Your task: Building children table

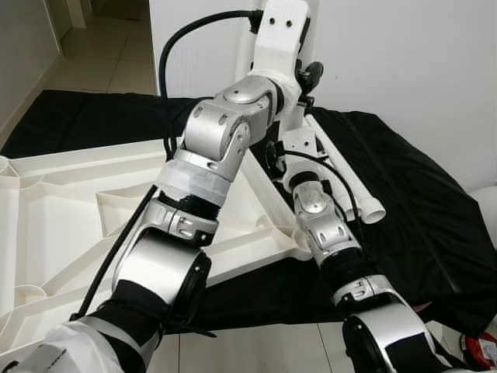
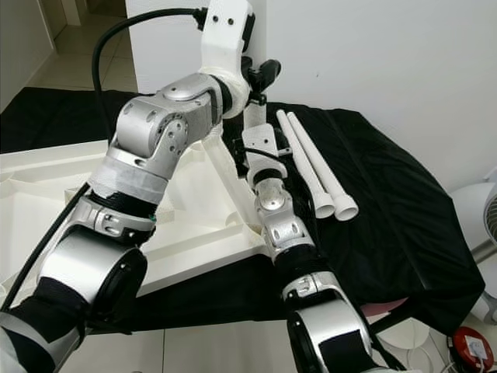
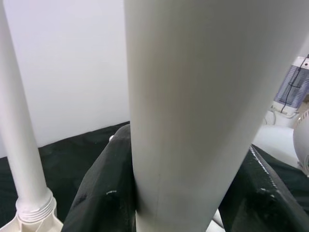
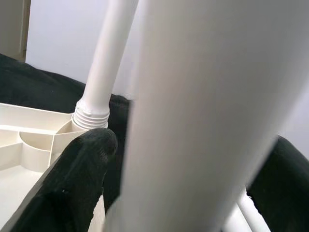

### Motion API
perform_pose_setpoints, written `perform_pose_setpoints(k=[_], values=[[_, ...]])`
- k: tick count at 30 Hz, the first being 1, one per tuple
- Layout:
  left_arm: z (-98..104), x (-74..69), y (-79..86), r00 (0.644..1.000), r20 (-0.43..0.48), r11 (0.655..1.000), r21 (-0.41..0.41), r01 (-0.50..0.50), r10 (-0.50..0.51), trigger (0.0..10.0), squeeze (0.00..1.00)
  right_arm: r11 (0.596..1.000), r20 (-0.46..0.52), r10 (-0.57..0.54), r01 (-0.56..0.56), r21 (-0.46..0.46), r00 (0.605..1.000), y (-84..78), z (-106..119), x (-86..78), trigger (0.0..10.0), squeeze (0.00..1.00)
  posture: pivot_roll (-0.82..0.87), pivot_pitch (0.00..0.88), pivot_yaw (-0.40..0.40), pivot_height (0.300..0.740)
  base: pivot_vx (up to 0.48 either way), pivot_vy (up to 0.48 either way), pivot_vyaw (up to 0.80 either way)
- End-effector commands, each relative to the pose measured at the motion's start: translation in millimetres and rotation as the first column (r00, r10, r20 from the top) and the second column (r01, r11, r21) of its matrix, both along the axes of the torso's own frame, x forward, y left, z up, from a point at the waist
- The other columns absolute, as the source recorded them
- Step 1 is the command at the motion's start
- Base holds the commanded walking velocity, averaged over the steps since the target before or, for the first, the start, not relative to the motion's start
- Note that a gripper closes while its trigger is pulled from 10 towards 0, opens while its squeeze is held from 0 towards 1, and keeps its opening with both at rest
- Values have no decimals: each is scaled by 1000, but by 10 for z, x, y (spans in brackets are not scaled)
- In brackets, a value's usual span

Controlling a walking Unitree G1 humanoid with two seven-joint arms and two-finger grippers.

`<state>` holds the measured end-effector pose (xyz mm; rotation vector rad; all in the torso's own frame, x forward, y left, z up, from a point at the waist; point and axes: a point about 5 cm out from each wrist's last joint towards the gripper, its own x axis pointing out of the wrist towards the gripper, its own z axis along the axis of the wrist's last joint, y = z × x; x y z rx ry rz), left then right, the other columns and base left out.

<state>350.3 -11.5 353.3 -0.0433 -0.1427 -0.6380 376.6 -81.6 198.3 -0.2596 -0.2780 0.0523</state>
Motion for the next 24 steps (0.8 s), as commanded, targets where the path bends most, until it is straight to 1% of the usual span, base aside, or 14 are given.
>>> perform_pose_setpoints(k=[1,11,14,19,20,22,23,24], values=[[73,-19,-48,999,30,1000,-4,-24,24,10000,0,1000,25,-6,6,-8,1000,26,24,10,10000,0,20,0,-111,740,0,0,0],[78,-29,-82,999,31,1000,-2,-13,13,10000,0,999,56,-38,38,2,998,37,43,28,10000,0,23,0,-109,740,0,0,0],[79,-27,-87,999,32,1000,-1,-12,12,10000,0,999,75,-54,54,7,996,27,67,38,10000,0,26,0,-109,740,0,0,0],[81,-22,-88,999,34,1000,0,-12,12,10000,0,998,79,-68,67,19,995,12,74,54,10000,0,27,0,-109,740,0,0,0],[81,-23,-89,999,34,1000,0,-11,11,10000,0,997,80,-69,68,22,994,10,74,57,8627,0,27,0,-109,740,0,0,0],[81,-23,-89,999,34,1000,0,-11,11,10000,0,997,80,-69,68,22,994,10,74,57,8627,0,27,0,-109,740,0,0,0],[82,-23,-90,999,35,1000,1,-11,11,10000,0,997,80,-69,67,23,994,9,74,59,7569,0,27,0,-109,740,0,0,0],[87,-29,-99,999,38,1000,0,-10,10,10000,0,996,69,-79,77,37,994,-3,61,74,980,0,27,0,-109,740,0,0,0]])
